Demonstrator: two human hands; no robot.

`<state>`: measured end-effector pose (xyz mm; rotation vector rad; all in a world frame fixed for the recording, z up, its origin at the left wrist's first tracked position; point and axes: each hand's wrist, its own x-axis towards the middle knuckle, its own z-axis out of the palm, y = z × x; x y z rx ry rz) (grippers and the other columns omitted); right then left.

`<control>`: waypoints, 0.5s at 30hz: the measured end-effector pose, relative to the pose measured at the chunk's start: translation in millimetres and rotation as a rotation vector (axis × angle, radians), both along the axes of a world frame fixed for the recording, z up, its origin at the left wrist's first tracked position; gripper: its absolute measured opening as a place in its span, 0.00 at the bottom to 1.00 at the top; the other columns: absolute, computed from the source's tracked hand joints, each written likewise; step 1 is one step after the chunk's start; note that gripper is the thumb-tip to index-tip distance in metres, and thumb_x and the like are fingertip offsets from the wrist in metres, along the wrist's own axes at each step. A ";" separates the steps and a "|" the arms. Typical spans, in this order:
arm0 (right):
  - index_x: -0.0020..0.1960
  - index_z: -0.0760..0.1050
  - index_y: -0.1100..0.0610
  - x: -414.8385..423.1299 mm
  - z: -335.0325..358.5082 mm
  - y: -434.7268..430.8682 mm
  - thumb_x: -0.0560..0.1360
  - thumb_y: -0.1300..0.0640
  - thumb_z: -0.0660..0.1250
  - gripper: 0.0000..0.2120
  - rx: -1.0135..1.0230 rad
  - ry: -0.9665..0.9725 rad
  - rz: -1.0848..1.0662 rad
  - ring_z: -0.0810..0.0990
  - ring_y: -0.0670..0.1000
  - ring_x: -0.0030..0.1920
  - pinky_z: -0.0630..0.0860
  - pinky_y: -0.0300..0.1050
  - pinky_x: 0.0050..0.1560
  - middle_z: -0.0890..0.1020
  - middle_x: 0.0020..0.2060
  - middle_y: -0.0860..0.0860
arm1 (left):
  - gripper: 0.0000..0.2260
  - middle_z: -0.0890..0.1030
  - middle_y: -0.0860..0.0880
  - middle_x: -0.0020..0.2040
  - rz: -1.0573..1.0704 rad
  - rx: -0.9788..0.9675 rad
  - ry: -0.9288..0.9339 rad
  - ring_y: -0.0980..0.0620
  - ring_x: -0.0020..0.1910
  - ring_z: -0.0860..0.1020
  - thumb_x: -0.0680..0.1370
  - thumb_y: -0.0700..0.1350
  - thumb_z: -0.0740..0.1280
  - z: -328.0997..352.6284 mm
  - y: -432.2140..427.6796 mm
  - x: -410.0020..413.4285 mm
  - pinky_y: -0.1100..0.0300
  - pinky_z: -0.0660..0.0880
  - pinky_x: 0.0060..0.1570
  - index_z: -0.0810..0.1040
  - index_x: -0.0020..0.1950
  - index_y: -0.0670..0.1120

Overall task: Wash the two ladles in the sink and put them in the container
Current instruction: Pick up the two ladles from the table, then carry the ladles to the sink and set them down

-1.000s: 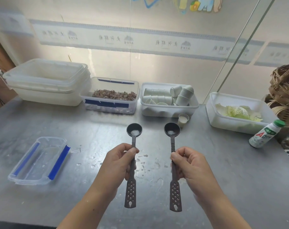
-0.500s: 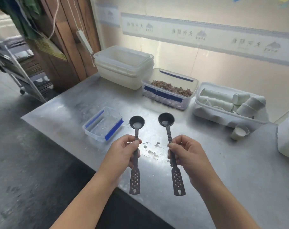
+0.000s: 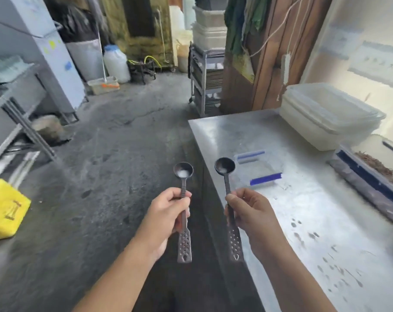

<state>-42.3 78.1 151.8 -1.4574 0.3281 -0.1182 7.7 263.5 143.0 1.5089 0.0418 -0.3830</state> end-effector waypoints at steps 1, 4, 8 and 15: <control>0.37 0.75 0.57 9.1 0.4 11.5 0.78 0.63 0.67 0.11 0.010 -0.004 0.048 0.71 0.54 0.30 0.69 0.50 0.38 0.80 0.29 0.53 | 0.06 0.75 0.48 0.33 0.049 -0.006 0.000 0.51 0.31 0.70 0.80 0.39 0.64 0.0 12.8 0.9 0.56 0.63 0.34 0.79 0.51 0.46; 0.38 0.76 0.56 37.4 0.2 47.2 0.76 0.59 0.68 0.08 0.016 -0.010 0.185 0.71 0.53 0.28 0.67 0.45 0.34 0.80 0.30 0.55 | 0.07 0.75 0.49 0.32 0.177 -0.030 -0.006 0.51 0.30 0.69 0.80 0.38 0.63 -0.6 50.7 4.5 0.57 0.64 0.33 0.79 0.53 0.46; 0.39 0.77 0.57 76.3 -2.9 100.4 0.73 0.56 0.69 0.06 0.011 -0.011 0.318 0.73 0.53 0.30 0.68 0.52 0.39 0.81 0.31 0.56 | 0.08 0.76 0.49 0.31 0.335 -0.046 0.002 0.52 0.29 0.71 0.80 0.38 0.62 -3.8 107.3 12.0 0.58 0.65 0.32 0.79 0.53 0.46; 0.38 0.76 0.57 139.6 -9.6 207.8 0.77 0.60 0.67 0.09 -0.022 -0.023 0.497 0.74 0.51 0.30 0.69 0.50 0.37 0.80 0.31 0.56 | 0.08 0.77 0.49 0.31 0.540 -0.107 -0.003 0.53 0.30 0.72 0.80 0.38 0.63 -11.3 218.0 39.1 0.59 0.67 0.33 0.80 0.52 0.47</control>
